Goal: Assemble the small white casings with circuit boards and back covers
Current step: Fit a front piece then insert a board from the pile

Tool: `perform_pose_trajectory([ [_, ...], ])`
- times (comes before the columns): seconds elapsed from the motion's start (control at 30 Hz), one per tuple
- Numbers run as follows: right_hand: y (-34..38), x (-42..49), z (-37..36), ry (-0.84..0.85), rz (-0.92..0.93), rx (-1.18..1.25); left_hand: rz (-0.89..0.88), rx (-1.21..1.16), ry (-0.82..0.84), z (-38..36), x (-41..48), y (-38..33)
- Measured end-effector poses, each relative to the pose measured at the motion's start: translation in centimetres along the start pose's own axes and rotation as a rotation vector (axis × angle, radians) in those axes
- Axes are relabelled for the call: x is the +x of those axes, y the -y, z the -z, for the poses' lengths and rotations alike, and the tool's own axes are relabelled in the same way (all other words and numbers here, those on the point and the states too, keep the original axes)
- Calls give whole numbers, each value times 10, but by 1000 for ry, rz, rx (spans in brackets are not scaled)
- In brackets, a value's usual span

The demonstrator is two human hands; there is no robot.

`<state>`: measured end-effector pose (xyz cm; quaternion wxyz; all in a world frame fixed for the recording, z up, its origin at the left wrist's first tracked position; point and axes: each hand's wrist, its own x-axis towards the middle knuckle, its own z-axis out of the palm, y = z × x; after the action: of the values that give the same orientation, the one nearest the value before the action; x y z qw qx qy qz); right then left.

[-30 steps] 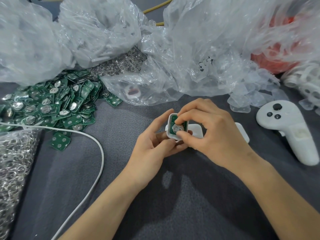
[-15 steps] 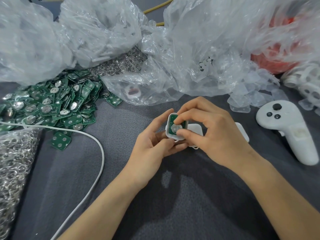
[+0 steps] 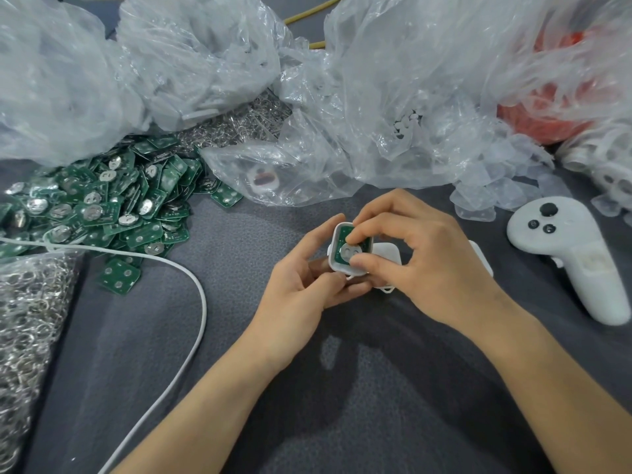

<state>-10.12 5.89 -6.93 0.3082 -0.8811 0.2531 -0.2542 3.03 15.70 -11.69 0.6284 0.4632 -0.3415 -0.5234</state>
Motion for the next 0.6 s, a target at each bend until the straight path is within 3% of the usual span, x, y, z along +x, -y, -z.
perform_pose_trajectory([
  [0.3,-2,1,2,56,-106,98,-13,-26,-7,-4,-2,-6],
  [0.43,-2,1,8,144,-213,394,-33,-59,-73,-6,-2,-6],
  [0.6,-9,3,15,79,-359,658,-29,-74,-65,-6,-3,-7],
])
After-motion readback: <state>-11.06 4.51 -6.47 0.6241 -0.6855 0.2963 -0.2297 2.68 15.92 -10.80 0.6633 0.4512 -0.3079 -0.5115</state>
